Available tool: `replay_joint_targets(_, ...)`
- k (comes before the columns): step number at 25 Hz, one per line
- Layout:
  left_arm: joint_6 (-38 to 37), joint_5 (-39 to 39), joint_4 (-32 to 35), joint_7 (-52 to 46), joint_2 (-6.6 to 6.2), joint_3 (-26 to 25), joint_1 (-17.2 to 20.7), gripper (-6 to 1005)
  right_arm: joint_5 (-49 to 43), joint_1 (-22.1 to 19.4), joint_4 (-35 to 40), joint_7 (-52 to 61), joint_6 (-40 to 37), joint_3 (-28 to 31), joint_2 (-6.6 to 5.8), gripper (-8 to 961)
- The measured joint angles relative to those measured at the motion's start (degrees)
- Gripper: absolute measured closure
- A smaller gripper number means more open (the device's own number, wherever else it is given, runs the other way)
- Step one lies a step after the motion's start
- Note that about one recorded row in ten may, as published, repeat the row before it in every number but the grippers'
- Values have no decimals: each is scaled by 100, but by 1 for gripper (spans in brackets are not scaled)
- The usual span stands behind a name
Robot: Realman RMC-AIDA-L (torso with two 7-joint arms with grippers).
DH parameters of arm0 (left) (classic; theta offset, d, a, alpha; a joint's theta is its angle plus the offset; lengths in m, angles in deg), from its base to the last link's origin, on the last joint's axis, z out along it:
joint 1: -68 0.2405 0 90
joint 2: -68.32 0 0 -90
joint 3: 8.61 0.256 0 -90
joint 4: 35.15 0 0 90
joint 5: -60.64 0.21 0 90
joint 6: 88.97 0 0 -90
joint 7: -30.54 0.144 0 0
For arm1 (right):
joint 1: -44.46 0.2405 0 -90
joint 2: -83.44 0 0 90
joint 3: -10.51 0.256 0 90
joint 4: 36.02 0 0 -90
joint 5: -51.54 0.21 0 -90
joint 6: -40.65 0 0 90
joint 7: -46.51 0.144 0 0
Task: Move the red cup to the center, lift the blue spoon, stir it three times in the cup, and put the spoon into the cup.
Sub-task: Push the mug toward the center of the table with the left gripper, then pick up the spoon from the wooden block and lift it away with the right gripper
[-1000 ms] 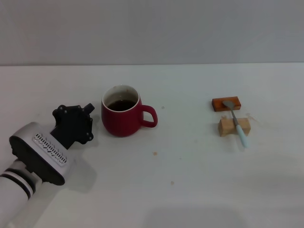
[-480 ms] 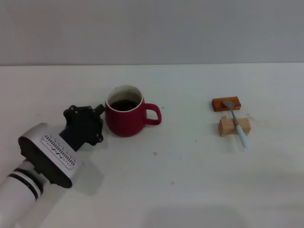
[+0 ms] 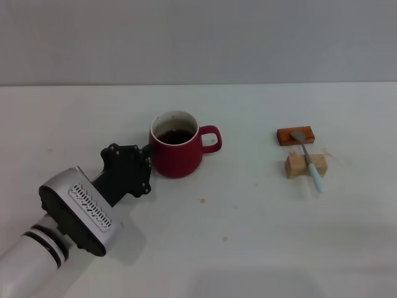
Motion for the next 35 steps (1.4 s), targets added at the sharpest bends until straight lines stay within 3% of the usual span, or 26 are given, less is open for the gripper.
replay_joint_targets(8,-19,-3,-4,11,-7,126,-7,865,2,15,0,0,-2,3,-5,268)
replay_joint_targets(12,-172,-46,-12,13,-7,-174,121,860,8,17,0,0,-3,4,-5,268)
replay_joint_targets(13,-476,-54,-18,-4,-10,-596,325,858,8,17,3,0,-3,3,-5,268)
replay_joint_targets(16,-774,-57,-45,-51,-16,-883,516,855,7,12,13,0,-3,3,-5,268)
replay_joint_targets(19,-1385,-65,-232,-461,-40,-1619,995,851,-13,10,17,0,-3,1,-5,269)
replay_joint_targets(24,-1534,-64,-183,-891,-49,-2070,1144,845,-21,64,18,-28,-3,-122,-9,269)
replay_joint_targets(30,-1923,-63,-183,-2398,-53,-2664,1406,837,-24,86,17,-38,-70,-378,-5,269)
replay_joint_targets(35,-2032,-64,-214,-2852,-45,-2978,1543,831,-27,111,17,-47,-146,-703,5,269)
